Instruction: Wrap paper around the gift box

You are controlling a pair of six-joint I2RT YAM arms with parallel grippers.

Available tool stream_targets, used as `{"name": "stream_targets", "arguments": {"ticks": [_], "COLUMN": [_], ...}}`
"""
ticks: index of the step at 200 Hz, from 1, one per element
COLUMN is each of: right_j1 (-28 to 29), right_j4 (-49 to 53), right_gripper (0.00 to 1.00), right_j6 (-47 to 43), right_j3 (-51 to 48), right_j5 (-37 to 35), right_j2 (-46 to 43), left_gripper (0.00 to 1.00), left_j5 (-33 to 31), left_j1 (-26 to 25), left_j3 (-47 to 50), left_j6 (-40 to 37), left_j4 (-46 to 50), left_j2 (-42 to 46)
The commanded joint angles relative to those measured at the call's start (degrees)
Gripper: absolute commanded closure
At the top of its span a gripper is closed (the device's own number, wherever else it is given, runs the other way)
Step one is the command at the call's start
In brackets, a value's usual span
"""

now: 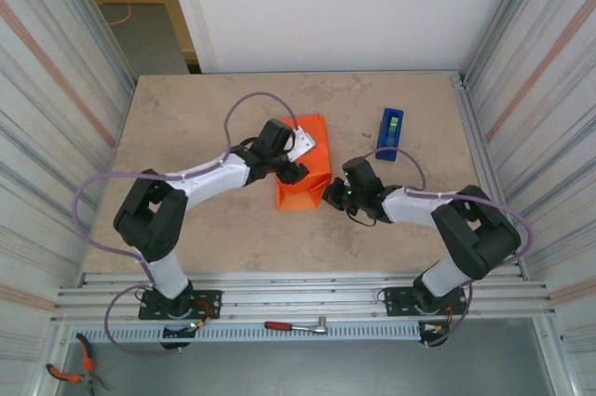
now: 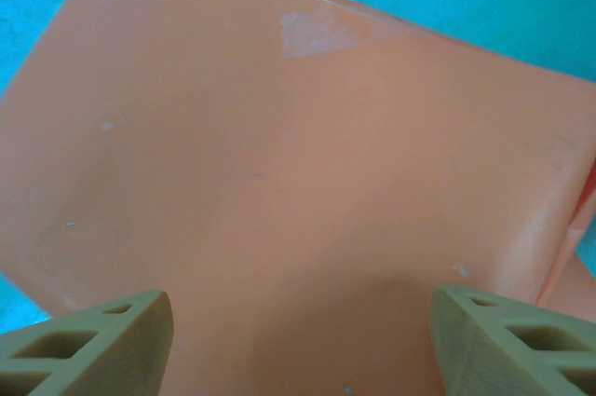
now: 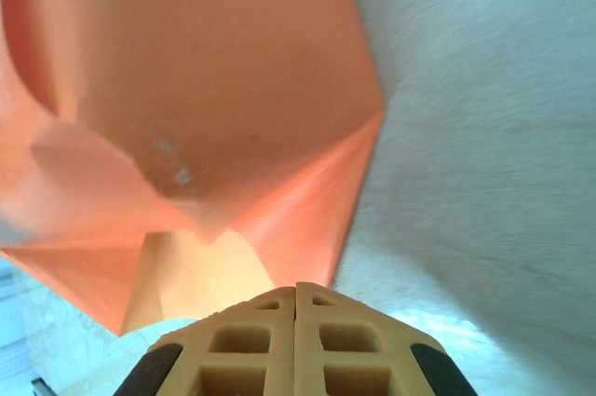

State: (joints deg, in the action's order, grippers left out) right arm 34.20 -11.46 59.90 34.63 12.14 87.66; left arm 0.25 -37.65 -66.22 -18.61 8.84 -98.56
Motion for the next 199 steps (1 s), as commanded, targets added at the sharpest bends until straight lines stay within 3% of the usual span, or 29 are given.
{"name": "stream_targets", "arguments": {"ticks": [1, 56, 134, 199], "right_j1": [-1.6, -1.81, 0.61, 1.82], "right_j4": [2.15, 2.28, -0.07, -1.85], "right_gripper": [1.0, 1.0, 1.0, 1.0], "right_j6": [-0.46, -1.96, -1.56, -0.57], "right_j3": [-2.17, -0.36, 6.51, 8.11], "right_j5": [-0.5, 0.98, 2.0, 2.47], "right_j2": [-2.69, -1.98, 6.27, 10.52], "left_gripper": [0.24, 0.21, 0.2, 0.2], "left_j5": [1.03, -1.25, -6.15, -13.48], "left_j1": [2.09, 2.28, -0.13, -3.09], "left_j3": [0.01, 10.36, 16.93, 25.22], "left_j6": [4.6, 11.84, 18.03, 31.32], "left_j4": [-0.27, -3.66, -5.54, -12.38], "left_j2": [6.94, 16.3, 16.81, 18.4]}}
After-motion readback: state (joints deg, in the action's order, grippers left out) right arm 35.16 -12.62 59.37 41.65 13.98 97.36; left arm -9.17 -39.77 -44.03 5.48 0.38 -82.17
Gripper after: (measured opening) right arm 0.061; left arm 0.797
